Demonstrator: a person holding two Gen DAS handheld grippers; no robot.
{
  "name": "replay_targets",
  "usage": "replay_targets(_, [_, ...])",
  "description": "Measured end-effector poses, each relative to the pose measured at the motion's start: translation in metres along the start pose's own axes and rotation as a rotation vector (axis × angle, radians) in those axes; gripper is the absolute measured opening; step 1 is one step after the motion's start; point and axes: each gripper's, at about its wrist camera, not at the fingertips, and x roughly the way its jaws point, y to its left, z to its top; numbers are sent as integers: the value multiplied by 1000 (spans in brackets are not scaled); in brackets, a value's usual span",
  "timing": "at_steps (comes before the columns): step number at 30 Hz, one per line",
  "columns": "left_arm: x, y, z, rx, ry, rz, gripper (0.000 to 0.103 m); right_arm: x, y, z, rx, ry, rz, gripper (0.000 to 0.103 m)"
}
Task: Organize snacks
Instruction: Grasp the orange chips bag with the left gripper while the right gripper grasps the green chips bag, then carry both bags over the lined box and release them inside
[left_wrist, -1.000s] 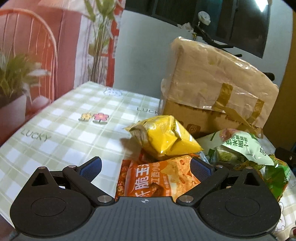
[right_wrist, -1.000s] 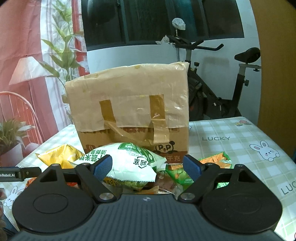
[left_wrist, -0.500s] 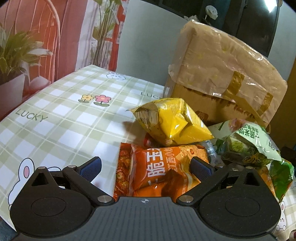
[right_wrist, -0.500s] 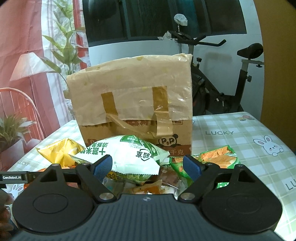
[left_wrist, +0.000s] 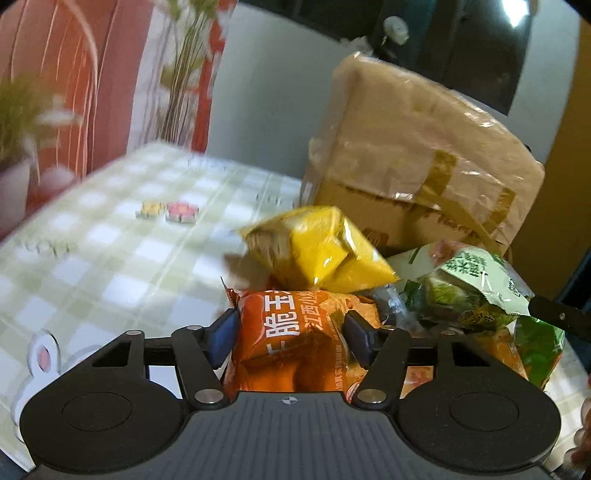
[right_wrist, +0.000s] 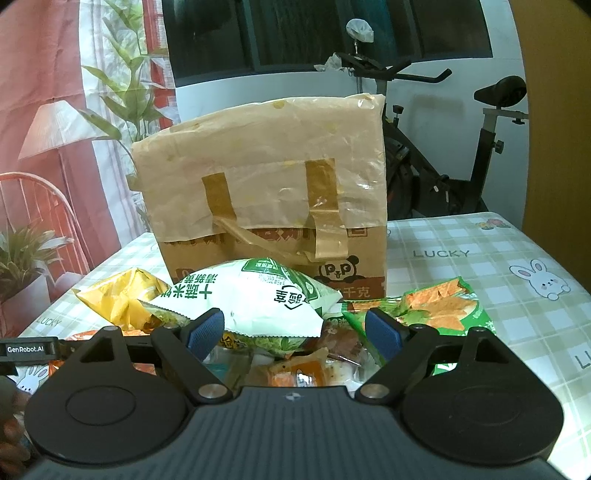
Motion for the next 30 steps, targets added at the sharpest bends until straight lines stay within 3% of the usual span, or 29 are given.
replay_targets(9, [-26, -5, 10, -10, -121, 14, 63, -1, 1, -1, -7, 3, 3, 86])
replay_targets(22, [-48, -11, 16, 18, -202, 37, 63, -5, 4, -1, -26, -8, -7, 86])
replay_targets(30, [-54, -10, 20, 1, -236, 45, 63, -15, -4, 7, -86, -63, -102, 86])
